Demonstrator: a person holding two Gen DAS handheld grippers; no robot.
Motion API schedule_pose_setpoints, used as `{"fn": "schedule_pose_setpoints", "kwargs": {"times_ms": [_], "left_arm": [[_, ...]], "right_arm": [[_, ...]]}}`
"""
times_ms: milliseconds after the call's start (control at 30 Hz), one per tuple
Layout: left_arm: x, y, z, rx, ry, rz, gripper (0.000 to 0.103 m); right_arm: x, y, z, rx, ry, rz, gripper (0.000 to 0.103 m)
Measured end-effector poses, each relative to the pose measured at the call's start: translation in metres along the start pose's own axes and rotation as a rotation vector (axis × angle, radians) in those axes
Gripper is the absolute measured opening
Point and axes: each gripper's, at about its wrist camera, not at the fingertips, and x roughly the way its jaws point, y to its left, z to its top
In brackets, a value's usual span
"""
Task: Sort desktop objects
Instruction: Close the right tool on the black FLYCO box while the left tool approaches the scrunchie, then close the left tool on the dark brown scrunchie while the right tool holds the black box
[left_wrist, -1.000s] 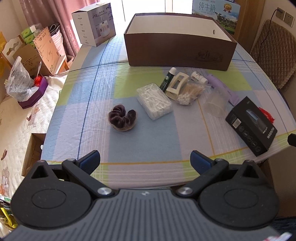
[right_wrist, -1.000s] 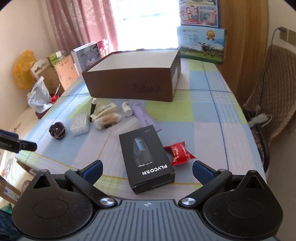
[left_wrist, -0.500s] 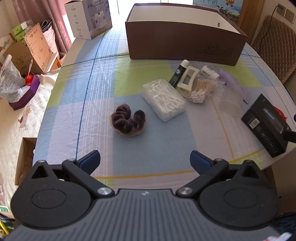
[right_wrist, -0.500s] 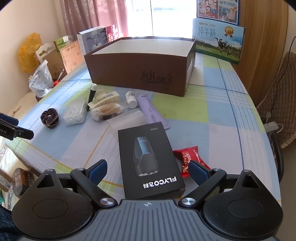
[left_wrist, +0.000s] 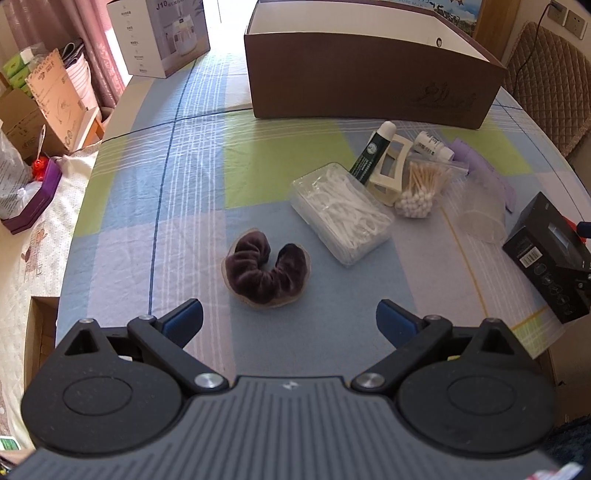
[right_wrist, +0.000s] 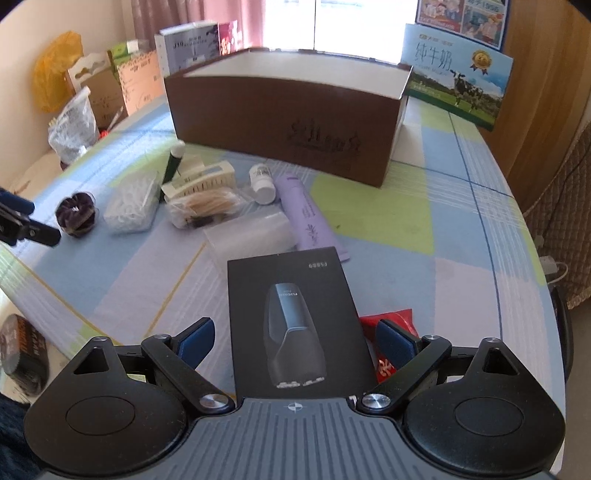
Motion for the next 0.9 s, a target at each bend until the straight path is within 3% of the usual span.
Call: {"fn": "schedule_pose_setpoints", "kwargs": {"times_ms": [233,600,767,900], "left_arm": [[0.012,0.009,0.009,0.046,0.007,-0.006,0.098],[0.031,0.018,0.021,0.106,0.015,-0.023,0.095],[0.042,0.019,0.024,0.136,0.026,-0.024,0.086],[0.049,0.020,0.026,0.155,0.034,-0.037,0.069]], "right_arm": [[0.020,0.005,0.004,-0.030,0.048,-0.043,0.082],[0.029,0.010,0.015,-0.002,0.067,-0.063,0.076],[0.020,0.010,0.023,0.049,0.044,-0.062,0.076],[0.008,0.005,0.032,0.094,0.014,-0.054,0.076]]}}
